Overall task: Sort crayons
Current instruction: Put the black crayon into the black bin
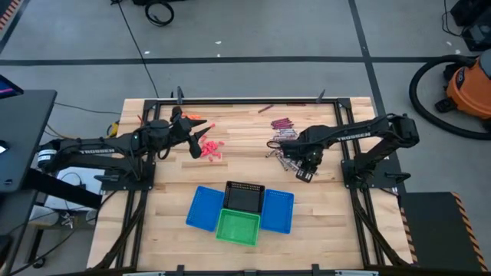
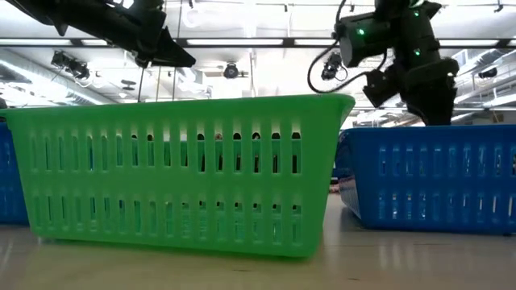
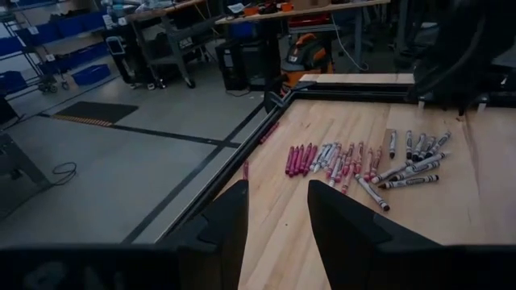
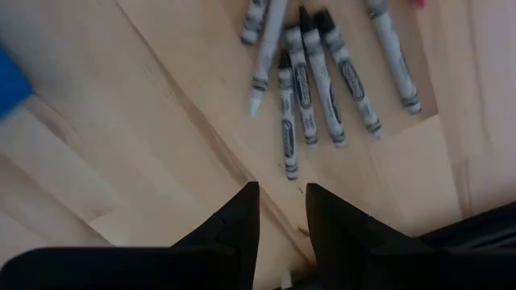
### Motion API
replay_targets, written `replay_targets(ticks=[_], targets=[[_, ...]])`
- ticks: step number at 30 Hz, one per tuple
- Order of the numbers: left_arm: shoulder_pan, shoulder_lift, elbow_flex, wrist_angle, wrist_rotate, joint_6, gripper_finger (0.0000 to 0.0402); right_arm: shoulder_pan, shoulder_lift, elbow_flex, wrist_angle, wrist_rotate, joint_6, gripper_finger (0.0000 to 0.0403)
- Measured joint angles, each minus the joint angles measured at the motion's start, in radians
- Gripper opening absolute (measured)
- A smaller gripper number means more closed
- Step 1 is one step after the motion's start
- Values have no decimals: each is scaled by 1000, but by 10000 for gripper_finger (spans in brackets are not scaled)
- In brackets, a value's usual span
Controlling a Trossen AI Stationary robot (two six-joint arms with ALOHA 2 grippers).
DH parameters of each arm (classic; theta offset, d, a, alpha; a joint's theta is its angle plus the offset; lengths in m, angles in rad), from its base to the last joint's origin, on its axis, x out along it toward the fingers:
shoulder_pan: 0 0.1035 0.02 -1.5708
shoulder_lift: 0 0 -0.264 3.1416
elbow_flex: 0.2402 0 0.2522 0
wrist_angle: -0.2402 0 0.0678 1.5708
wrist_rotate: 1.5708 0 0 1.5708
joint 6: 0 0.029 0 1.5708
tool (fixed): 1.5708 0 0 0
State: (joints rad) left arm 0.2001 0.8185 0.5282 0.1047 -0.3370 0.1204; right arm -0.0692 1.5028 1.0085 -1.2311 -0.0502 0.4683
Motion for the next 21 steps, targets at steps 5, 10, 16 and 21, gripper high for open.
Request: replay_targets(ticks=[5, 10, 16, 21], targets=[[0, 0, 0, 0, 0, 0, 142, 27, 0, -88, 113, -12, -9, 109], [0, 0, 0, -6, 0, 0, 142, 37, 0, -183, 202, -36, -11, 101], [0, 0, 0, -7, 0, -1, 142, 37, 0, -249, 268, -38, -1, 84], [0, 0, 0, -19, -1, -1, 142, 37, -1, -290, 282, -17, 11, 81]])
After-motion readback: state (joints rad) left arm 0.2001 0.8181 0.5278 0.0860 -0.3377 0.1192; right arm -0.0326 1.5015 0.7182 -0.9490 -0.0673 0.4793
